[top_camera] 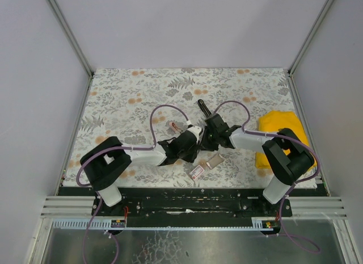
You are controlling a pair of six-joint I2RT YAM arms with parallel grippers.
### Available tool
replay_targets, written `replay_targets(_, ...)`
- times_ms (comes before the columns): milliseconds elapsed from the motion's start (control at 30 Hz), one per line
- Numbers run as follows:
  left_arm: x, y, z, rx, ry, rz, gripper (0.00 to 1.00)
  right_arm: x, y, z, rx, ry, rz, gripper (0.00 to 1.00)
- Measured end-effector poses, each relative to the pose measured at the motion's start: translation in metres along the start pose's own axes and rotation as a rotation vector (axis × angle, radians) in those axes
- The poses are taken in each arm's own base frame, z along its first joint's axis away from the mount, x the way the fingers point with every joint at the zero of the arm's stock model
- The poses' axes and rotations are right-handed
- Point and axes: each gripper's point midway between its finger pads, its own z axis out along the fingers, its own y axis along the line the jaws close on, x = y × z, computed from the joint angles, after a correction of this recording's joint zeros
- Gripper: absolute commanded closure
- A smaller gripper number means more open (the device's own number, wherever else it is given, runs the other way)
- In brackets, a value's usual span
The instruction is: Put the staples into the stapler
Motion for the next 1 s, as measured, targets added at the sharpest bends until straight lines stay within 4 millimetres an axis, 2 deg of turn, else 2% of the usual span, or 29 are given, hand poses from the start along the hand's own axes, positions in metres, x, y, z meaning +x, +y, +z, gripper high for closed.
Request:
replay_targets(333,0.007,0.004,-0.009,-0.001,0.003,-0.001,0.77,-0.011,-0.007,-0.001,0.049,-0.042,-0.018,0.75)
replay_targets(433,0.008,0.005,-0.011,-0.001,0.003,-0.006,0.72,-0.014,-0.010,-0.002,0.056,-0.046,-0.018,0.74)
replay_targets(600,0.006,-0.001,-0.012,0.021,-0.004,-0.028,0.60,-0.015,-0.017,-0.006,0.079,-0.044,-0.022,0.65)
replay_targets(833,0.004,-0.004,-0.007,0.028,-0.002,-0.041,0.59,-0.012,-0.013,-0.008,0.052,-0.021,-0.025,0.53)
replay_targets(1000,-0.002,-0.007,0.000,0.035,-0.016,-0.042,0.63,-0.010,-0.006,-0.008,0.027,-0.005,-0.018,0.51)
